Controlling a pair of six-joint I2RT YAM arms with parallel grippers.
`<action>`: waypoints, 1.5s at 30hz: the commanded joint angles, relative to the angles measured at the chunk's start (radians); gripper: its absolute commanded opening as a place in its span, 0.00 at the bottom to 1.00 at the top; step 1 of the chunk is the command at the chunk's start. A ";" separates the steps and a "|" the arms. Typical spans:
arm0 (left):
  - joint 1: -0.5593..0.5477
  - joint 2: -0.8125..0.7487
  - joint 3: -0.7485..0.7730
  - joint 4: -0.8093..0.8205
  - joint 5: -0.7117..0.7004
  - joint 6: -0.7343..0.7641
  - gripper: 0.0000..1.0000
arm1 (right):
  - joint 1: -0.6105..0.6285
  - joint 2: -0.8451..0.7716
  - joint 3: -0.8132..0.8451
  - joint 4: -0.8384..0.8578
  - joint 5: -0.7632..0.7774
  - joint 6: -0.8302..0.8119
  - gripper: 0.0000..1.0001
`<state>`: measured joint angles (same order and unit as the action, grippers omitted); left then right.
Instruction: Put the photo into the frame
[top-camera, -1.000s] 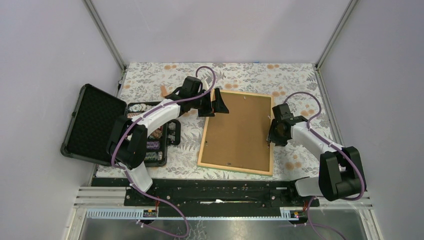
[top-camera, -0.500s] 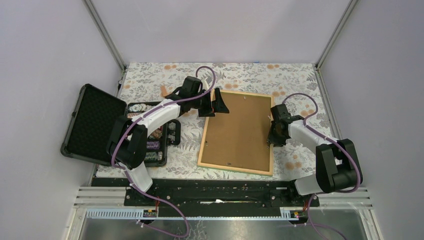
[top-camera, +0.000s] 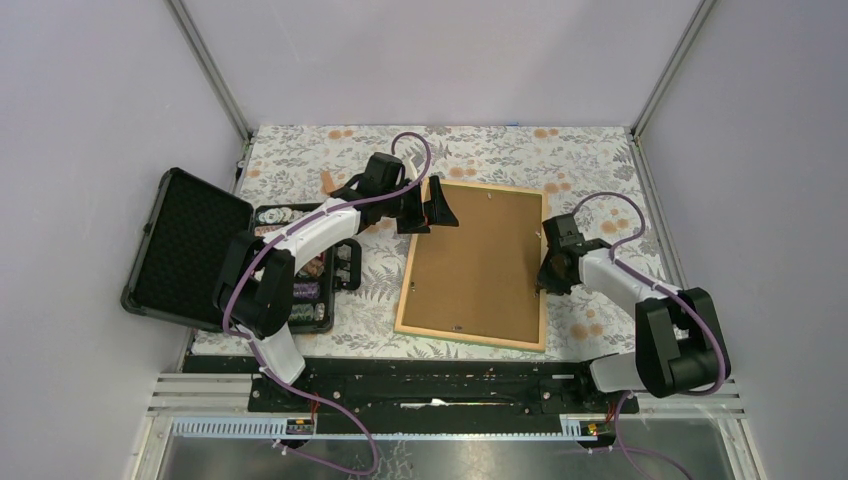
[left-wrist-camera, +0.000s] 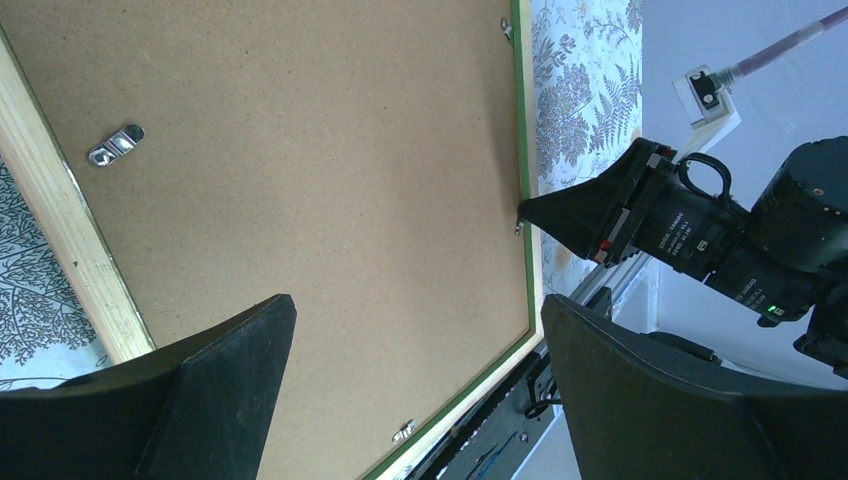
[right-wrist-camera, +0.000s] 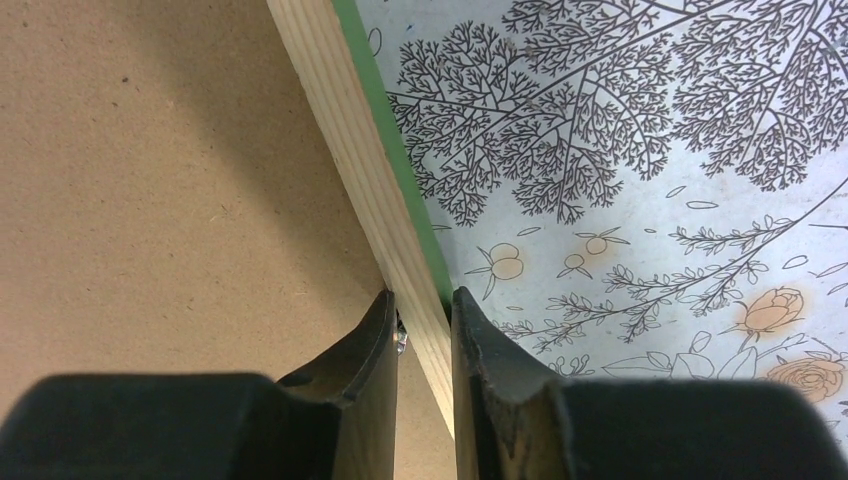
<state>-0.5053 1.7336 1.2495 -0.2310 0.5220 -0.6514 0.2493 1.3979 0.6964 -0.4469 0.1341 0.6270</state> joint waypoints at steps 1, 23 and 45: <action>0.005 -0.047 -0.005 0.047 0.020 -0.002 0.99 | 0.005 0.040 -0.108 -0.032 0.057 0.142 0.04; 0.015 -0.063 -0.011 0.055 0.016 0.002 0.99 | -0.084 0.171 0.170 0.059 -0.159 -0.558 0.00; 0.028 -0.046 -0.012 0.054 0.011 0.004 0.99 | -0.081 0.230 0.379 -0.115 0.191 -0.395 0.30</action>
<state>-0.4839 1.7210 1.2407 -0.2230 0.5274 -0.6552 0.1715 1.6821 1.0149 -0.4953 0.2134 0.1093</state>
